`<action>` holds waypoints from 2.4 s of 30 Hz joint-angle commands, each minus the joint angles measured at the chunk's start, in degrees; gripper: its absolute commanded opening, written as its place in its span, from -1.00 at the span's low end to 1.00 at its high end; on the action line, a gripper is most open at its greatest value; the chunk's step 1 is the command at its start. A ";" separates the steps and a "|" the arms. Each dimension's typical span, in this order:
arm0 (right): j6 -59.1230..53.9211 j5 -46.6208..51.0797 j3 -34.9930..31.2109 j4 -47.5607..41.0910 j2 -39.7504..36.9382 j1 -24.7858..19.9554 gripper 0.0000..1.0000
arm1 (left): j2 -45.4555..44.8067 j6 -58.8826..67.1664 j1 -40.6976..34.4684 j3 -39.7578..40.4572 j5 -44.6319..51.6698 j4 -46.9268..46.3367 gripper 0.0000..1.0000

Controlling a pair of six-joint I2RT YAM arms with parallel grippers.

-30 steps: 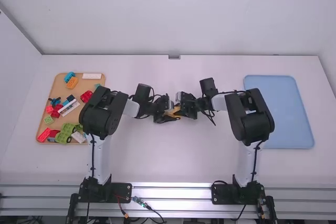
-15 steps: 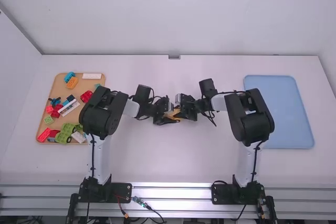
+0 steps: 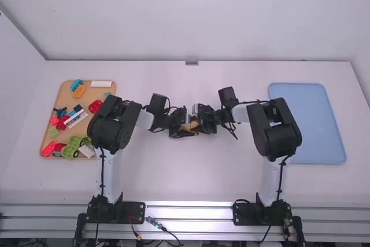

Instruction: Assemble lego blocks to make yellow taxi

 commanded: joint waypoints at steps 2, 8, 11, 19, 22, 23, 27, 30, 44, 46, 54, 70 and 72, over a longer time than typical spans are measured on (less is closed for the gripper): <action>0.23 1.51 -0.48 -0.10 -0.53 0.02 0.15 | 0.72 2.01 -0.46 -0.37 0.39 -0.07 -0.25; 0.20 -3.34 -0.48 1.35 -1.12 -1.99 0.36 | 0.75 1.84 -0.46 -0.33 0.24 -0.09 -0.27; 0.20 -5.03 -0.48 0.91 -2.30 -3.02 0.38 | 0.72 1.84 -0.52 -0.33 -1.18 -0.26 -0.28; 0.27 -7.54 -0.48 0.63 -4.70 -4.15 0.46 | 0.72 1.81 -0.46 -0.33 -1.53 -0.48 -0.29; 0.23 -7.28 -0.48 0.60 -4.68 -4.13 0.27 | 0.72 1.77 -0.48 -0.33 -1.55 -0.48 -0.29; 0.20 -7.30 -0.48 0.19 -4.68 -4.15 -0.28 | 0.72 1.81 -0.44 -0.33 -1.55 -0.50 -0.30; 0.14 -6.21 -0.50 -1.95 -4.66 -4.15 -1.00 | 0.72 1.81 -0.50 -0.33 -1.53 -0.46 -0.30; -1.06 -3.50 -0.52 -4.05 -4.46 -4.13 -1.00 | 0.72 1.79 -0.46 -0.33 -1.55 -0.46 -0.32; 0.86 -0.20 -4.85 1.63 -4.46 -4.00 -1.00 | 0.75 0.94 -0.46 -0.33 -1.55 -0.11 -0.35; 4.34 -0.50 -7.41 7.36 -4.46 -4.04 -1.00 | 0.72 0.94 -0.46 -0.33 -1.55 -0.09 -0.35; 6.81 -1.07 -10.05 12.91 -4.46 -3.45 -1.00 | 0.75 0.96 -0.46 -0.33 -1.53 -0.02 -0.36; 7.02 0.55 -10.29 14.13 -1.84 -1.46 -1.00 | 0.75 0.94 -0.46 -0.33 -2.62 0.07 -0.44; 7.02 0.48 -10.25 14.35 -1.40 -1.53 -1.00 | 0.75 0.92 -0.44 -0.33 -2.58 0.11 -0.45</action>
